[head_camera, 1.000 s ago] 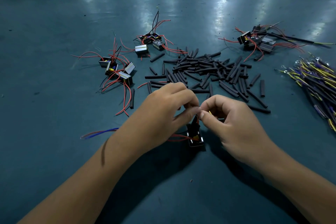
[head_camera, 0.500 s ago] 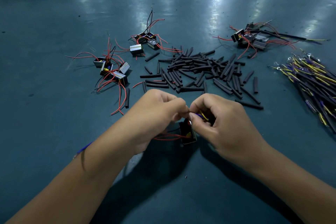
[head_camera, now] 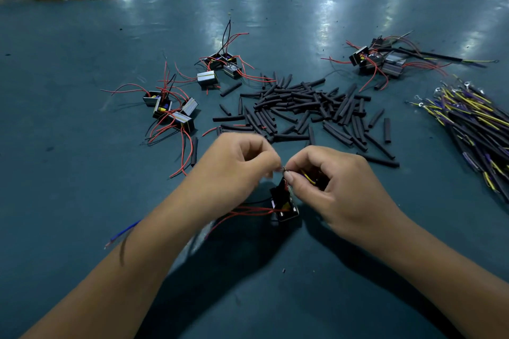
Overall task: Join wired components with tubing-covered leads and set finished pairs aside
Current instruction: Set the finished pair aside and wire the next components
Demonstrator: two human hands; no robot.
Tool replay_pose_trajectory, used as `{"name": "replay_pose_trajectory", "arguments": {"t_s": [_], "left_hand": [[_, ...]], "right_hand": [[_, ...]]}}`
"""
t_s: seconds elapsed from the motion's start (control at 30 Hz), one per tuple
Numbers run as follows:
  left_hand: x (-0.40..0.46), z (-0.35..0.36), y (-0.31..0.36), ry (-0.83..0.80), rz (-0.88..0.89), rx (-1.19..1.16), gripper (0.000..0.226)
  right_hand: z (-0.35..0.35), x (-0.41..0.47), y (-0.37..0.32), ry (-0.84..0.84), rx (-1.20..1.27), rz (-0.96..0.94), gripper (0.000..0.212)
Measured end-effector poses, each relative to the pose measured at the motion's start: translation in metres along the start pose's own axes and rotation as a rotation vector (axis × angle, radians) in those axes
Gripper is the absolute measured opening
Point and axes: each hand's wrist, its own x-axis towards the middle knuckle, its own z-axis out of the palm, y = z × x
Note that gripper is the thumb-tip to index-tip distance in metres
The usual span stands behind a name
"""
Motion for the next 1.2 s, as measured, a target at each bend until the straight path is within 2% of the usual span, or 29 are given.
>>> {"name": "replay_pose_trajectory", "arguments": {"t_s": [0.07, 0.13, 0.27, 0.43, 0.6, 0.73, 0.87, 1.0, 1.07, 1.13, 1.2], "left_hand": [[0.0, -0.012, -0.002, 0.031, 0.337, 0.342, 0.011], [0.0, -0.02, -0.004, -0.006, 0.509, 0.439, 0.016], [0.002, -0.022, -0.007, -0.044, 0.611, 0.503, 0.012], [0.006, -0.022, -0.008, -0.004, 0.686, 0.575, 0.008], [0.007, -0.021, -0.007, 0.006, 0.772, 0.644, 0.016], [0.001, -0.017, -0.006, -0.027, 0.629, 0.528, 0.008], [-0.005, -0.01, -0.004, -0.028, 0.277, 0.251, 0.015], [-0.006, -0.003, -0.005, -0.008, -0.118, -0.167, 0.023], [-0.006, 0.001, -0.004, -0.044, -0.265, -0.344, 0.018], [-0.006, 0.001, -0.003, -0.056, -0.269, -0.34, 0.014], [-0.005, -0.004, -0.004, -0.052, -0.086, -0.166, 0.016]], "right_hand": [[-0.001, 0.0, 0.001, -0.014, -0.002, -0.002, 0.01], [-0.001, 0.0, 0.003, -0.029, 0.001, -0.001, 0.009], [-0.002, 0.0, 0.005, -0.05, 0.007, -0.025, 0.007], [-0.002, 0.001, 0.006, -0.05, 0.019, -0.059, 0.007], [-0.001, 0.0, 0.007, -0.051, 0.013, -0.074, 0.005], [0.001, -0.001, 0.006, -0.028, -0.014, -0.092, 0.007], [0.001, -0.002, 0.006, -0.011, -0.039, -0.111, 0.005], [0.003, -0.003, 0.003, 0.01, -0.101, -0.149, 0.008], [0.004, -0.004, 0.002, 0.011, -0.118, -0.16, 0.009], [0.003, -0.004, 0.002, 0.009, -0.109, -0.155, 0.008], [0.001, -0.003, 0.004, 0.006, -0.073, -0.14, 0.004]]}}
